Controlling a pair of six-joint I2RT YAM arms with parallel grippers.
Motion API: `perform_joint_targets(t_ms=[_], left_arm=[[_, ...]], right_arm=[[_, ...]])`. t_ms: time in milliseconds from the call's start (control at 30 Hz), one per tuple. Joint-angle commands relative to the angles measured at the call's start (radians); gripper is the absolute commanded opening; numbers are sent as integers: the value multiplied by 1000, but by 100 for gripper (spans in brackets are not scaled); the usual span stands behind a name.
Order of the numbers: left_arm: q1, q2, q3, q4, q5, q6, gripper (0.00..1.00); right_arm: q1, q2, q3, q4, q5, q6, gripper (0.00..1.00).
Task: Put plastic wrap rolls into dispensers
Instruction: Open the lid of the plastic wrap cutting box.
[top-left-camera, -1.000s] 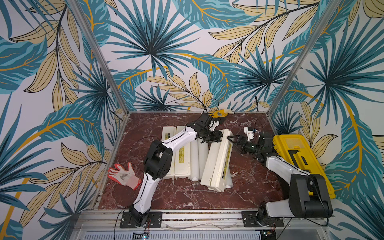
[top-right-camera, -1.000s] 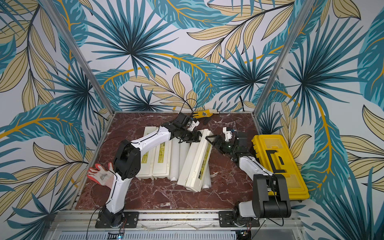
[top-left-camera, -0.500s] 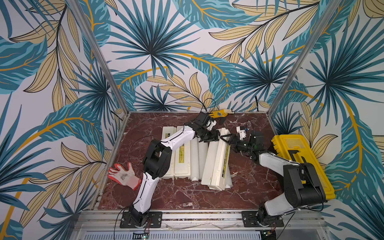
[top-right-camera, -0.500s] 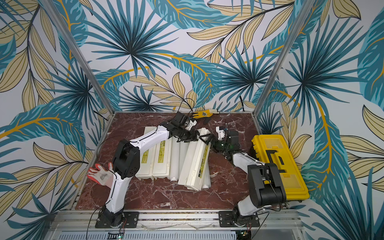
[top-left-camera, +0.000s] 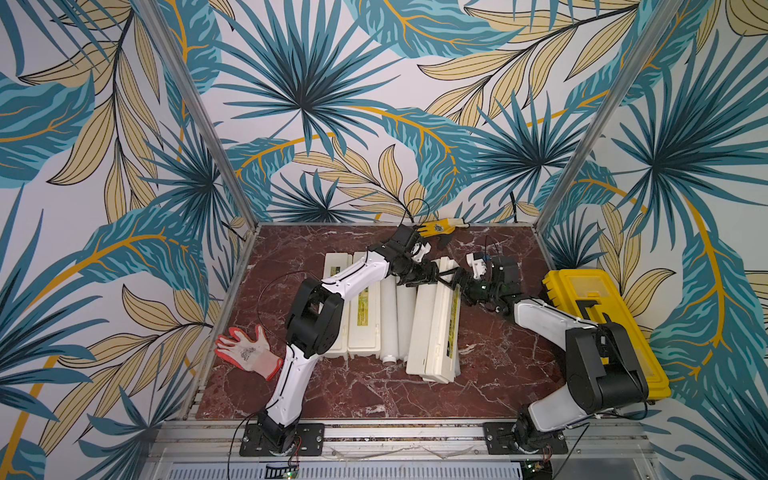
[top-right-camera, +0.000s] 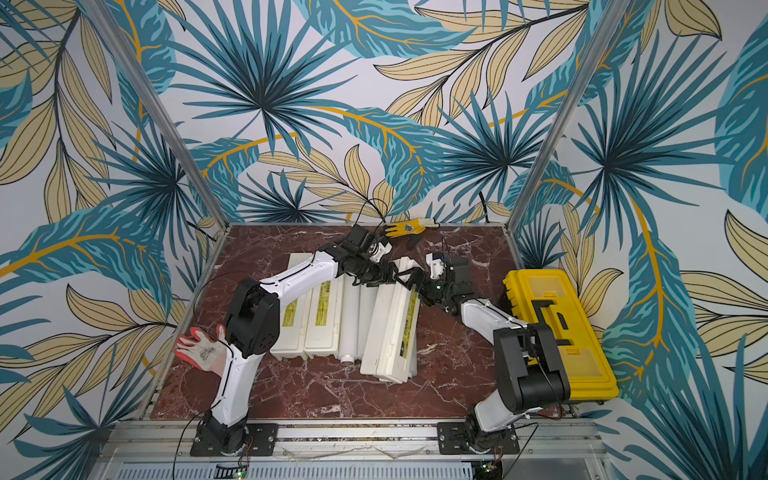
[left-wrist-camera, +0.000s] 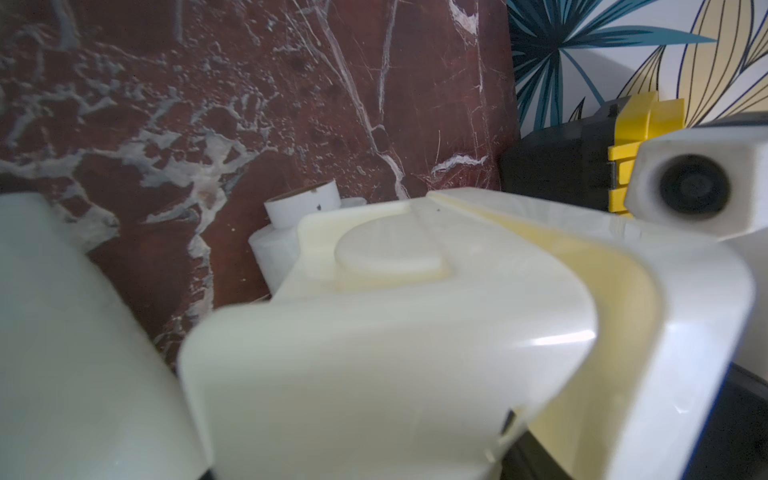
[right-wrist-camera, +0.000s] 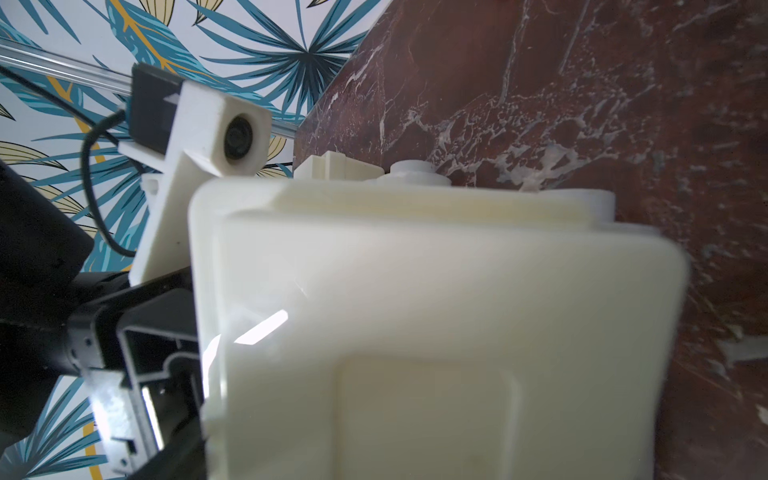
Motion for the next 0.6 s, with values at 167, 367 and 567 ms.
perform_joint_targets(t_ms=[167,367,567], left_arm=[[4,-60,-7,-17,-15,29,30],[38,-102,-18,-21,-16,35,28],[69,-124,-29,-21,-28,37,27]], right_arm=[[29,-187,44,-162,-37,-160,55],[-11,-239,-16,-137,-21,-138,46],[-49,-306,-67,-105,5,-119,40]])
